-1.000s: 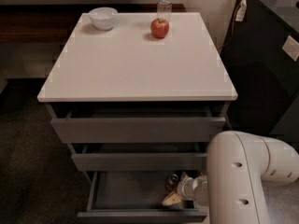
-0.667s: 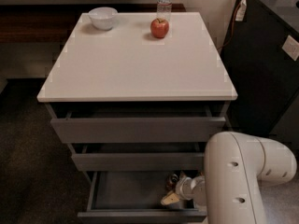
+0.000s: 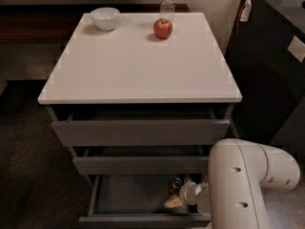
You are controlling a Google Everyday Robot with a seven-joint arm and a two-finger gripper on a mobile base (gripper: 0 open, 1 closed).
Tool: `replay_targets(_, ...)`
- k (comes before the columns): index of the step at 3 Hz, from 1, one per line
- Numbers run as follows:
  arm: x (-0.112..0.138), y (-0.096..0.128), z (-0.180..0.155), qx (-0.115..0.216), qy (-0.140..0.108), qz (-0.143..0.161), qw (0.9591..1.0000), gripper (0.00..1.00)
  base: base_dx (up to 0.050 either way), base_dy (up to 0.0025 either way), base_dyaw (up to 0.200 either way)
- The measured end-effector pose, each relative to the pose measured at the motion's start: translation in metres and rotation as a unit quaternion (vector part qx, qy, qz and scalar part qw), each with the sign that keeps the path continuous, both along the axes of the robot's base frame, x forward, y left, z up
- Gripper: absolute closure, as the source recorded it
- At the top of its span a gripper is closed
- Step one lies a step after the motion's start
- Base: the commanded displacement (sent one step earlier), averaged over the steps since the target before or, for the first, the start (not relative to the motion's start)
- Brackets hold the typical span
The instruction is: Pick coke can from bottom drawer and place on counter
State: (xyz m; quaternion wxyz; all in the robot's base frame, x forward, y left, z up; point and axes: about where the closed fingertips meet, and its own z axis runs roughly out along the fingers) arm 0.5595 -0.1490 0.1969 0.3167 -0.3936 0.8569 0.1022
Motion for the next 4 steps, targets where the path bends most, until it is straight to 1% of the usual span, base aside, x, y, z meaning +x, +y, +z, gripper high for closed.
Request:
replay_targets(1, 0.004, 0.004, -0.006, 0.01, -0.008, -0.001, 0.9999, 0.03, 0.0, 0.0, 0.0)
replay_targets(2, 0.009, 0.009, -0.009, 0.019, -0.013, 0.002, 0.9997, 0.32, 0.0, 0.0, 0.0)
replay_targets(3, 0.013, 0.011, -0.005, 0.023, -0.021, 0.008, 0.9995, 0.63, 0.0, 0.0, 0.0)
replay_targets(4, 0.012, 0.017, 0.005, 0.025, -0.028, 0.02, 0.9991, 0.86, 0.0, 0.0, 0.0)
